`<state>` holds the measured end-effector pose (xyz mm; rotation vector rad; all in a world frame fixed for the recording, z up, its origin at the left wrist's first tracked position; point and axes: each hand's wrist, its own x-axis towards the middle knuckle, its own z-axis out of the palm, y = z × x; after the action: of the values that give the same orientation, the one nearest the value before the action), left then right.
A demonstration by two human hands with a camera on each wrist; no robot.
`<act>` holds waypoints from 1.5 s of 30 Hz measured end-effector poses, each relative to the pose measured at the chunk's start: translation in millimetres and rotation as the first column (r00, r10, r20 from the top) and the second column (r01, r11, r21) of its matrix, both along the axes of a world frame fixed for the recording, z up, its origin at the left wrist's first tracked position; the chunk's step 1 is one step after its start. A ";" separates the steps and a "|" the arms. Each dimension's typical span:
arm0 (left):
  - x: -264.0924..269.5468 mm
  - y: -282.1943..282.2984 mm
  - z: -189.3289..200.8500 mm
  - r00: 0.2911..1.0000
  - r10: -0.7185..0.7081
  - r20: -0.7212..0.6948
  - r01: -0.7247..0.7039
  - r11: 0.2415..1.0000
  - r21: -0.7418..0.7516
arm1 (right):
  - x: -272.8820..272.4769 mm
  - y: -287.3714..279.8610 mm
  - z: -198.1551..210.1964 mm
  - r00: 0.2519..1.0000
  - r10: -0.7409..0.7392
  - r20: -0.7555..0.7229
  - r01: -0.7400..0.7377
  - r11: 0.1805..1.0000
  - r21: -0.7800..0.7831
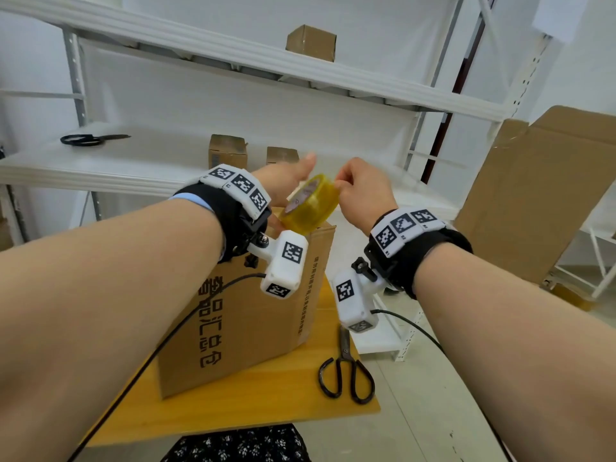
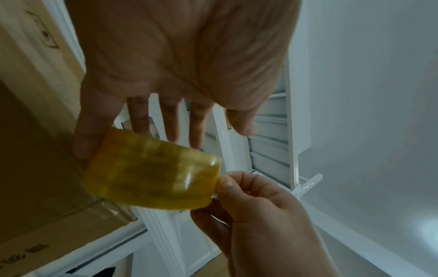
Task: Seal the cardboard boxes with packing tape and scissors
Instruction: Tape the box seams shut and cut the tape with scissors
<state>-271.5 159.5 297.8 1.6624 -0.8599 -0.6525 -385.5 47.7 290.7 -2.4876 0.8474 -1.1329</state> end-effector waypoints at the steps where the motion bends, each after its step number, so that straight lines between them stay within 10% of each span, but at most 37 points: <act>1: -3.4 3.3 0.1 0.999 -0.055 0.000 0.054 0.998 0.039 | -0.2 -1.3 1.6 1.000 -0.001 -0.028 0.001 1.000 0.000; 5: -11.1 2.0 -3.6 0.934 -0.055 0.354 0.009 0.992 0.129 | -1.0 -5.2 6.5 0.991 0.003 -0.132 -0.004 1.000 -0.010; 11: -6.7 -10.0 -11.8 0.929 -0.009 0.371 -0.023 0.996 0.082 | -5.3 -5.2 12.0 0.985 0.012 -0.173 -0.022 0.998 -0.056; 21: -14.5 -14.6 -11.3 0.724 0.101 0.682 -0.182 0.982 0.048 | -2.8 -1.8 0.0 0.985 -0.015 -0.171 -0.002 0.995 -0.098; 45: -2.4 -14.9 -21.8 0.866 0.145 0.478 -0.158 0.987 -0.013 | 0.1 -4.9 -3.4 0.984 0.146 0.102 -0.155 0.985 0.082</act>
<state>-273.9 144.6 276.0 1.9305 -1.0545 -0.1357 -385.4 42.8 287.3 -2.3590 0.6571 -1.1269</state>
